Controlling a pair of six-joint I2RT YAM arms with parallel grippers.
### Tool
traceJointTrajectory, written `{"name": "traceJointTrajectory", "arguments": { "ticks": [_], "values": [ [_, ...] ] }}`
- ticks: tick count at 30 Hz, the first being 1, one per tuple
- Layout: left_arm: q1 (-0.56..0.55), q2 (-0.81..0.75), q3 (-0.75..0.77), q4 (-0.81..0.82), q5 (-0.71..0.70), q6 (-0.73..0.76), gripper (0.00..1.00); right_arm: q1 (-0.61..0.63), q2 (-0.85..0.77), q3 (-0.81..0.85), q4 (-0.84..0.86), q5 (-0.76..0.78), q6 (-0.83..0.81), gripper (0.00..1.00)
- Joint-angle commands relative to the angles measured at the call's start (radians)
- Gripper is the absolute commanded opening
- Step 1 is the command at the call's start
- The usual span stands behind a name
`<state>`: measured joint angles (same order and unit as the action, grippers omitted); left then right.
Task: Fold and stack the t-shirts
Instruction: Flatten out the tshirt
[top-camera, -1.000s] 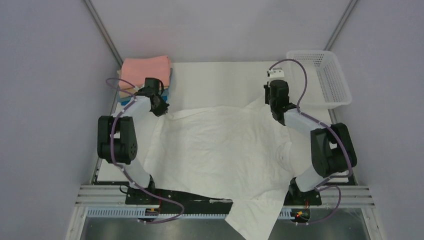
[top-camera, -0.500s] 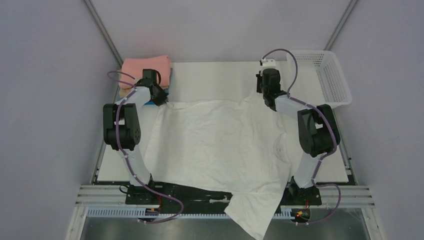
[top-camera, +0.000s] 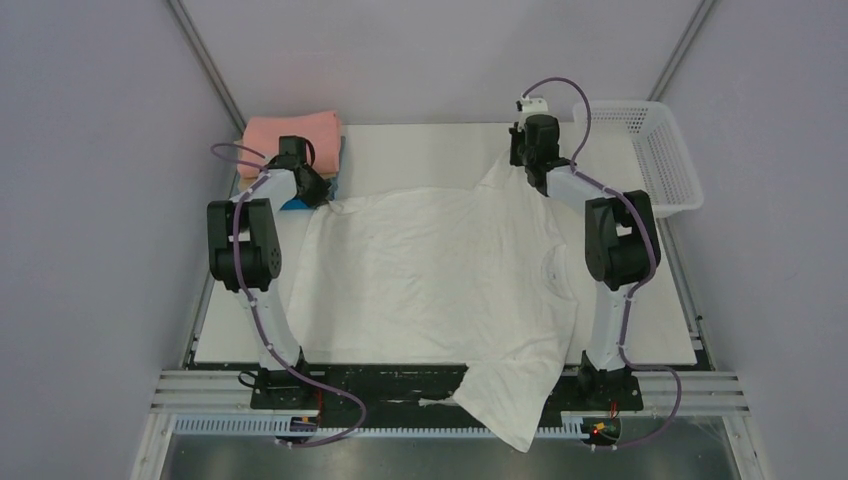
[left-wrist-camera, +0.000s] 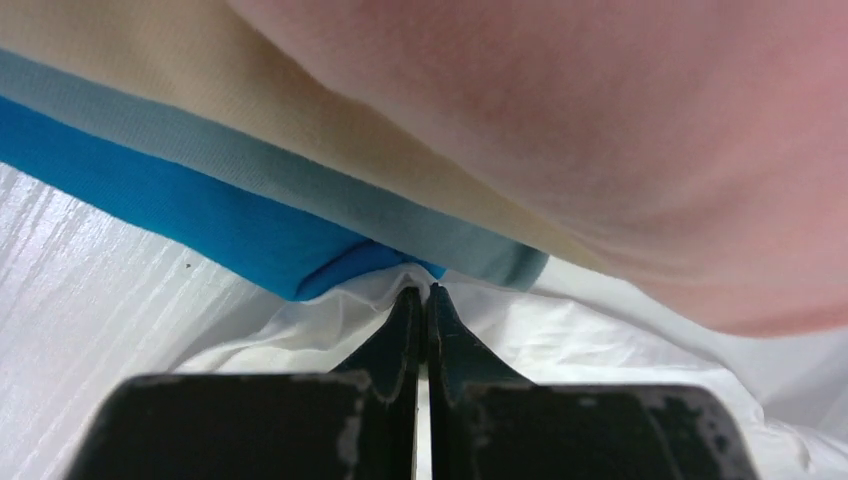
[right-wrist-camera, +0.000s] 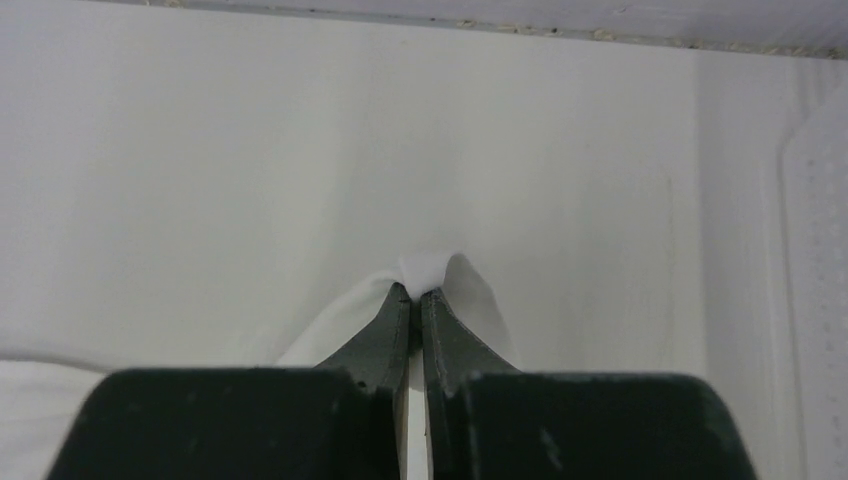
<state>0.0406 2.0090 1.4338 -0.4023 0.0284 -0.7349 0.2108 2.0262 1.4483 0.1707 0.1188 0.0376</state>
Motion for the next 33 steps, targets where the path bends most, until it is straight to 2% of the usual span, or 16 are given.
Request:
{"name": "traceJointTrajectory", "arguments": {
  "ticks": [1, 3, 5, 6, 7, 9, 10, 11, 14, 16, 21, 25, 28, 33],
  "values": [
    [0.002, 0.03, 0.041, 0.043, 0.021, -0.021, 0.02, -0.01, 0.102, 0.112, 0.0, -0.061, 0.022, 0.04],
    [0.001, 0.023, 0.035, 0.043, -0.018, -0.044, 0.05, -0.011, 0.151, 0.164, 0.018, -0.036, 0.042, 0.07],
    [0.004, 0.008, 0.031, 0.025, -0.074, -0.077, 0.17, -0.014, 0.205, 0.224, 0.05, -0.016, 0.073, 0.09],
    [0.005, -0.004, 0.028, 0.021, -0.091, -0.089, 0.28, -0.017, 0.238, 0.275, 0.041, -0.013, 0.095, 0.11],
    [0.004, -0.021, 0.021, 0.02, -0.106, -0.099, 0.43, -0.02, 0.264, 0.321, 0.019, -0.015, 0.117, 0.17],
    [0.005, -0.063, 0.009, 0.014, -0.126, -0.111, 0.63, -0.022, 0.297, 0.411, -0.034, -0.052, 0.136, 0.5],
    [0.004, -0.093, 0.0, 0.011, -0.132, -0.115, 0.71, -0.022, 0.289, 0.415, -0.041, -0.082, 0.134, 0.6],
    [0.005, -0.123, -0.006, 0.007, -0.14, -0.116, 0.77, -0.022, 0.266, 0.398, -0.043, -0.102, 0.141, 0.67],
    [0.005, -0.216, -0.039, -0.008, -0.144, -0.113, 0.79, -0.023, 0.148, 0.238, 0.014, -0.116, 0.15, 0.89],
    [0.004, -0.282, -0.078, -0.01, -0.139, -0.108, 0.8, -0.022, 0.055, 0.116, 0.054, -0.156, 0.154, 0.98],
    [0.004, -0.445, -0.179, -0.012, -0.135, -0.094, 0.81, -0.022, -0.075, -0.081, 0.013, -0.219, 0.193, 0.98],
    [-0.026, -0.518, -0.301, 0.073, 0.038, -0.074, 0.82, -0.022, -0.075, -0.146, 0.047, -0.281, 0.25, 0.98],
    [-0.132, -0.527, -0.374, 0.136, 0.135, -0.03, 0.82, -0.021, -0.032, -0.128, 0.051, -0.311, 0.288, 0.98],
    [-0.34, -0.472, -0.416, 0.16, 0.117, 0.028, 0.83, -0.02, 0.048, -0.056, 0.045, -0.332, 0.306, 0.98]
  ]
}}
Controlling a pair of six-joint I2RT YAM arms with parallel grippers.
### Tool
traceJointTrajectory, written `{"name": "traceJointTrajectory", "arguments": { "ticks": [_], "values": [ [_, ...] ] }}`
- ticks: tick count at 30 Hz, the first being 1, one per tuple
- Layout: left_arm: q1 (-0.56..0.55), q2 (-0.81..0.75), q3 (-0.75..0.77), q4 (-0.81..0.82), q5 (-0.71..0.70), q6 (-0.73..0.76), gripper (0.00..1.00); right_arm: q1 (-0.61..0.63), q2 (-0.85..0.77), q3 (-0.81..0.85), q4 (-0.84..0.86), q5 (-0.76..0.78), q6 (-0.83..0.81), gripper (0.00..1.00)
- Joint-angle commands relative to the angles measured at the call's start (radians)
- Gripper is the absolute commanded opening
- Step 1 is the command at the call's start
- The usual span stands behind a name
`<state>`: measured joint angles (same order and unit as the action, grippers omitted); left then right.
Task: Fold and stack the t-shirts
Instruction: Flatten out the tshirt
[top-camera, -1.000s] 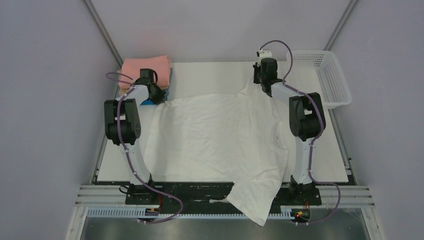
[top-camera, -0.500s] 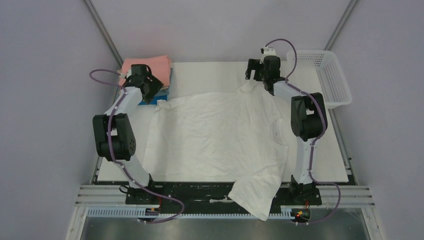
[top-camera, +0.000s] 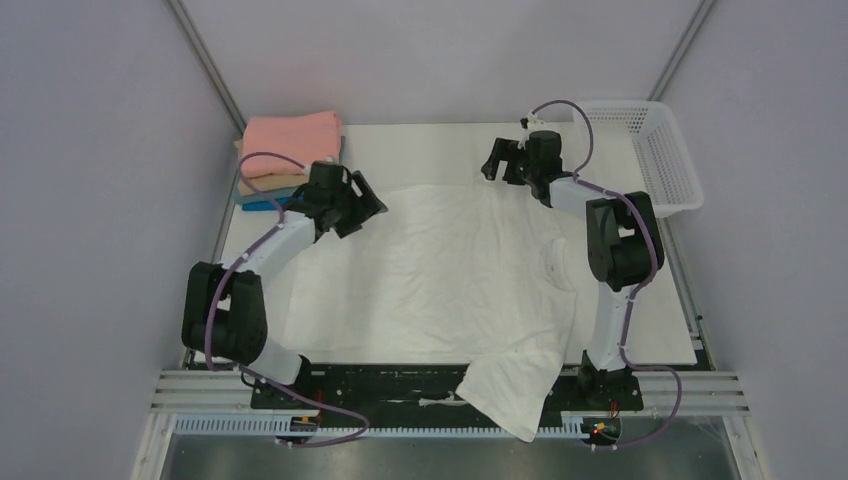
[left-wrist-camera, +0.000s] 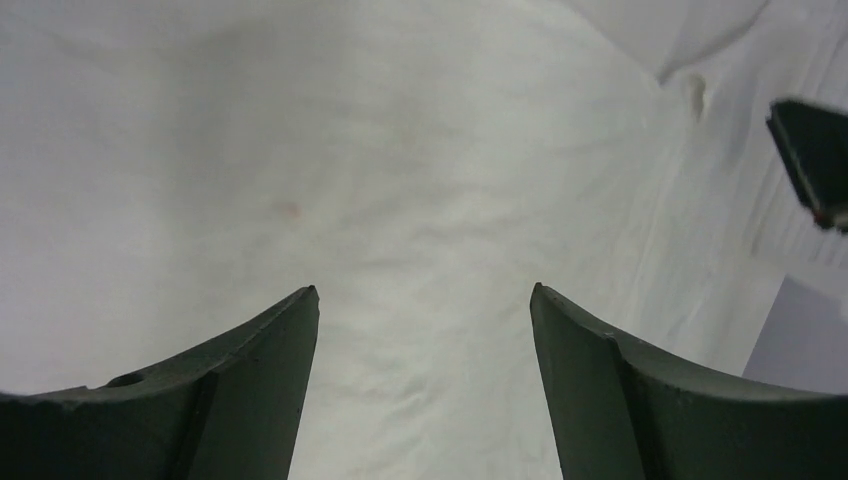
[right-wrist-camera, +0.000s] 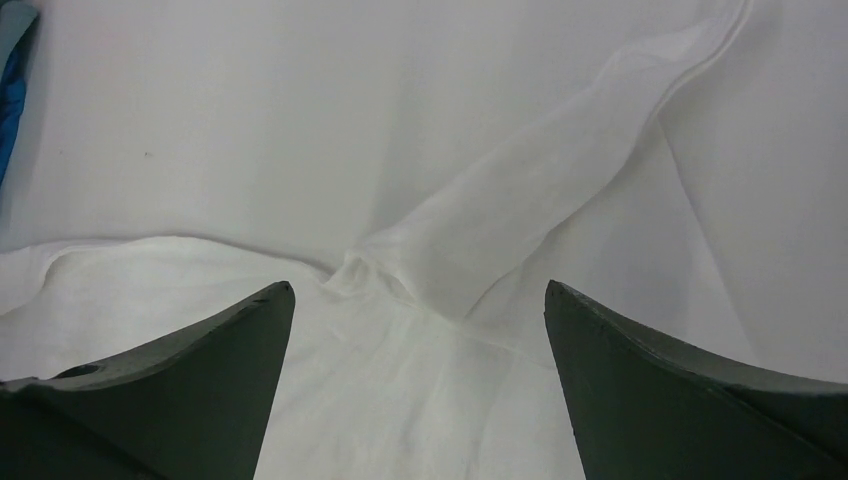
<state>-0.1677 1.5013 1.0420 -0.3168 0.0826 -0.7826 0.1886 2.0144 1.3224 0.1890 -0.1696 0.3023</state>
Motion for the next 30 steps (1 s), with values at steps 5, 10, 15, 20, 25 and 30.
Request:
{"name": "traceJointTrajectory", "arguments": {
  "ticks": [5, 10, 15, 20, 25, 30],
  "values": [
    [-0.18, 0.117, -0.072, 0.116, 0.068, 0.051, 0.83, 0.005, 0.104, 0.079, 0.024, -0.021, 0.053, 0.98],
    [-0.182, 0.182, -0.097, 0.125, 0.084, 0.049, 0.84, 0.007, 0.155, 0.103, 0.049, -0.039, 0.068, 0.98],
    [-0.182, 0.223, -0.122, 0.118, 0.079, 0.057, 0.84, 0.012, 0.192, 0.143, 0.079, -0.032, 0.086, 0.98],
    [-0.182, 0.234, -0.144, 0.1, 0.052, 0.059, 0.84, 0.022, 0.225, 0.215, 0.146, -0.01, 0.099, 0.98],
    [-0.181, 0.228, -0.161, 0.091, 0.037, 0.063, 0.84, 0.039, 0.293, 0.296, 0.273, 0.053, 0.176, 0.98],
    [-0.182, 0.208, -0.146, 0.079, 0.078, 0.059, 0.84, 0.086, 0.508, 0.646, 0.216, 0.162, 0.216, 0.98]
  ]
}}
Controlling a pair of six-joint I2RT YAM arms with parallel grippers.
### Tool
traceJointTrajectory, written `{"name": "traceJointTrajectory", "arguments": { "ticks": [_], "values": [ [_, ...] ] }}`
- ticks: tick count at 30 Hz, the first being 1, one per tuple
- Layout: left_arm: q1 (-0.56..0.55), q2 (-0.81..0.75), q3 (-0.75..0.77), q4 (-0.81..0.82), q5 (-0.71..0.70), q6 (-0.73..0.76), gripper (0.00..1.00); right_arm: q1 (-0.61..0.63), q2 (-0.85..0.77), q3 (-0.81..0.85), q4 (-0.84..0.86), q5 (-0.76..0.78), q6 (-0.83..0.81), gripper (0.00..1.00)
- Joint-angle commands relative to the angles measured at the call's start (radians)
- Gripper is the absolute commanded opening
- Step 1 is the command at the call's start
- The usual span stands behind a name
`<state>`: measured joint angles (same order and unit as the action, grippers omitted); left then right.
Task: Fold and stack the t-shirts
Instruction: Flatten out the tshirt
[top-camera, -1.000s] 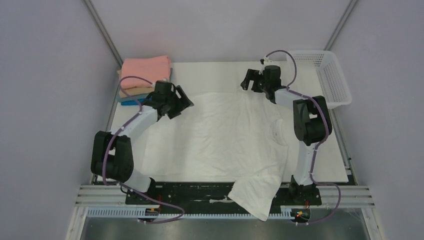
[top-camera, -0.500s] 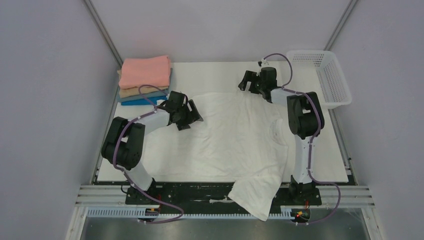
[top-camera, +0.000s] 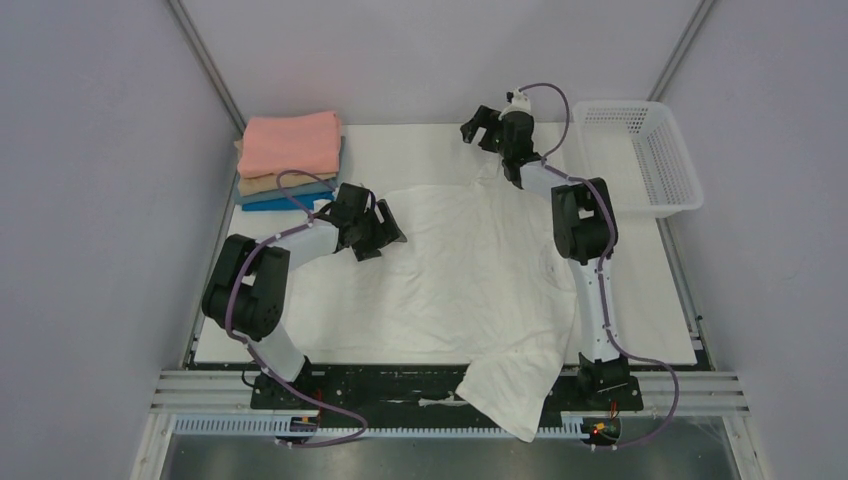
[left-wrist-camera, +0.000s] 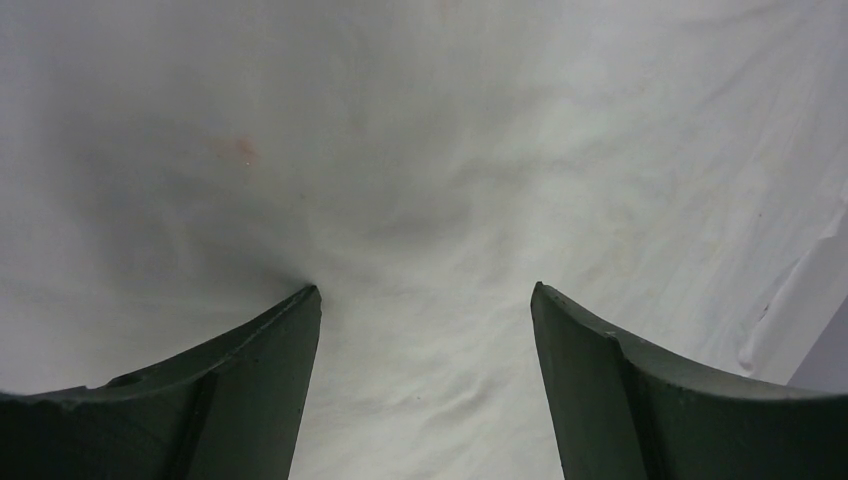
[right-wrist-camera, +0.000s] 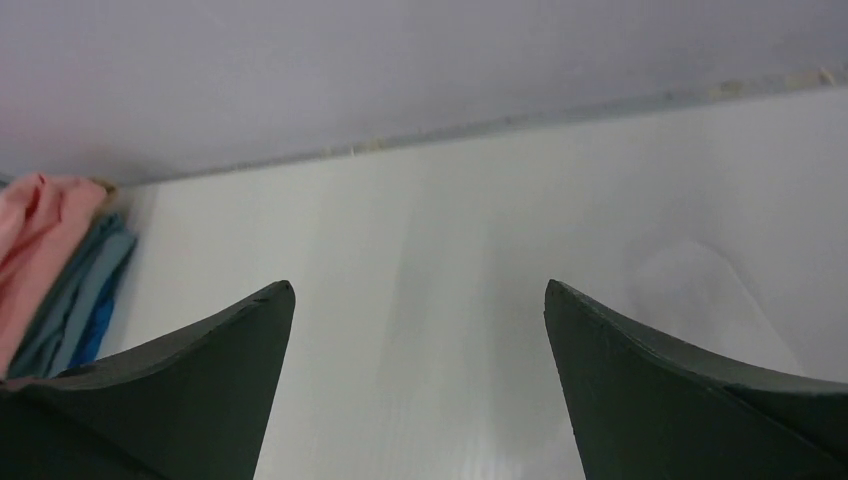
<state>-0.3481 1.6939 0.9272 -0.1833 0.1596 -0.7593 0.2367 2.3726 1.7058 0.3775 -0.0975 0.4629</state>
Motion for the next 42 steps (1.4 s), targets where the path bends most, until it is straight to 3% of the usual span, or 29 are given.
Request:
{"name": "traceJointTrajectory", "arguments": {
  "ticks": [1, 3, 5, 13, 19, 27, 42],
  "values": [
    [-0.001, 0.007, -0.028, -0.054, 0.002, 0.035, 0.84, 0.039, 0.197, 0.336, 0.023, 0.069, 0.085, 0.98],
    [-0.002, -0.009, -0.017, -0.069, -0.014, 0.04, 0.84, 0.038, 0.231, 0.391, 0.028, 0.048, 0.117, 0.98],
    [-0.002, -0.021, -0.009, -0.085, -0.037, 0.042, 0.84, 0.039, 0.192, 0.344, 0.035, 0.068, 0.103, 0.98],
    [-0.001, -0.043, -0.025, -0.072, -0.036, 0.042, 0.84, 0.039, -0.164, -0.056, -0.04, 0.089, -0.155, 0.98],
    [-0.002, -0.028, -0.022, -0.074, -0.042, 0.05, 0.85, 0.04, -0.286, -0.256, -0.141, 0.071, -0.208, 0.98],
    [-0.002, -0.016, -0.013, -0.08, -0.042, 0.059, 0.85, 0.04, -0.227, -0.252, -0.168, -0.017, -0.206, 0.98],
    [-0.001, -0.003, -0.005, -0.091, -0.045, 0.065, 0.85, 0.062, -0.16, -0.237, -0.182, 0.019, -0.174, 0.98]
  ]
}}
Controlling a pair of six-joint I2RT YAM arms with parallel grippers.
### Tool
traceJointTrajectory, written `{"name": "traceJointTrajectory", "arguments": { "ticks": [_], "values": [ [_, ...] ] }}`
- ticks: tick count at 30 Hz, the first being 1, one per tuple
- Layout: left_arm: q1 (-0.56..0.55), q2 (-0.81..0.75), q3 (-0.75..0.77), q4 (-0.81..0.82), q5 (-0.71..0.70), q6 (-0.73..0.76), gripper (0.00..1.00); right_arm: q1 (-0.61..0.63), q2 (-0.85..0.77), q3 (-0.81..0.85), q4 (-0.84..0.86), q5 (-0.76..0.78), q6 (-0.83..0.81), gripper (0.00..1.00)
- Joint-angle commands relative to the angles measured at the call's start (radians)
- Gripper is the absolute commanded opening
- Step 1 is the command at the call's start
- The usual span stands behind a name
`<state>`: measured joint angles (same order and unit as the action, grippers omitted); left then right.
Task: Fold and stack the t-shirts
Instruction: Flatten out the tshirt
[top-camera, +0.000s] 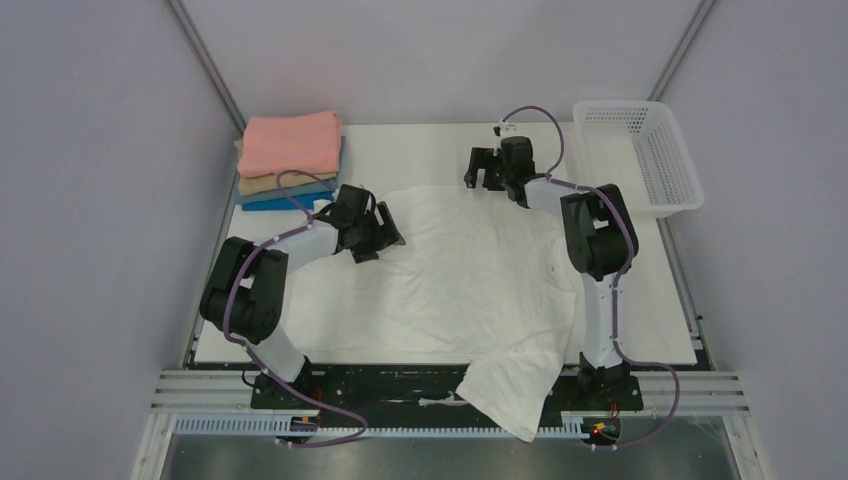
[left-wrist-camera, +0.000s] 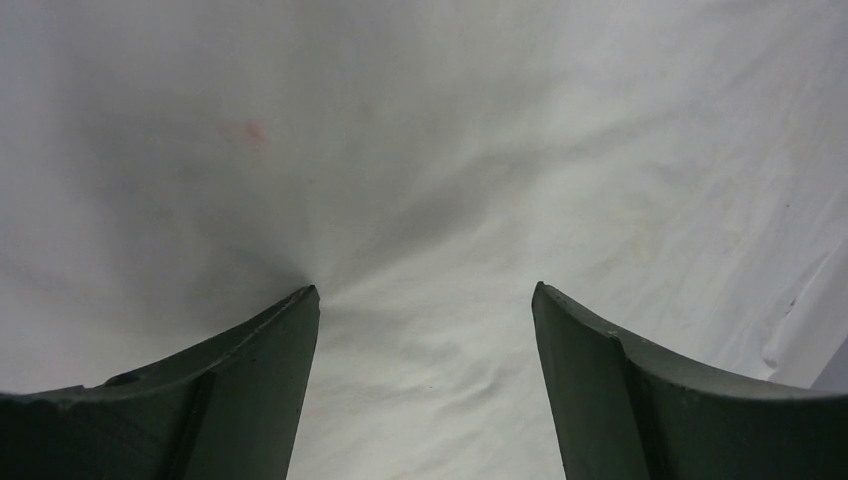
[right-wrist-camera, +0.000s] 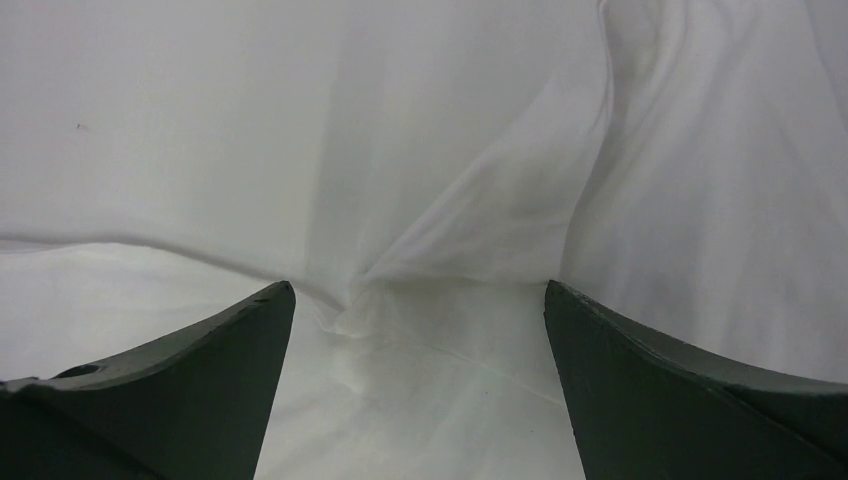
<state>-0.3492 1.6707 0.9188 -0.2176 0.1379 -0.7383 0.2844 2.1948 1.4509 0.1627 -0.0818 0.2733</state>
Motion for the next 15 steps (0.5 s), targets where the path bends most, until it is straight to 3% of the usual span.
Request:
{"name": "traceJointTrajectory", "arguments": {
  "ticks": [1, 6, 15],
  "values": [
    [0.0, 0.02, 0.003, -0.057, -0.024, 0.045, 0.85, 0.015, 0.029, 0.026, 0.046, -0.002, 0.021, 0.98],
    [0.0, 0.026, 0.003, -0.057, -0.019, 0.047, 0.85, 0.014, 0.12, 0.14, 0.1, -0.006, 0.045, 0.98],
    [0.0, 0.043, 0.008, -0.056, -0.015, 0.051, 0.85, 0.062, 0.29, 0.333, 0.365, -0.065, 0.152, 0.98]
  ]
}}
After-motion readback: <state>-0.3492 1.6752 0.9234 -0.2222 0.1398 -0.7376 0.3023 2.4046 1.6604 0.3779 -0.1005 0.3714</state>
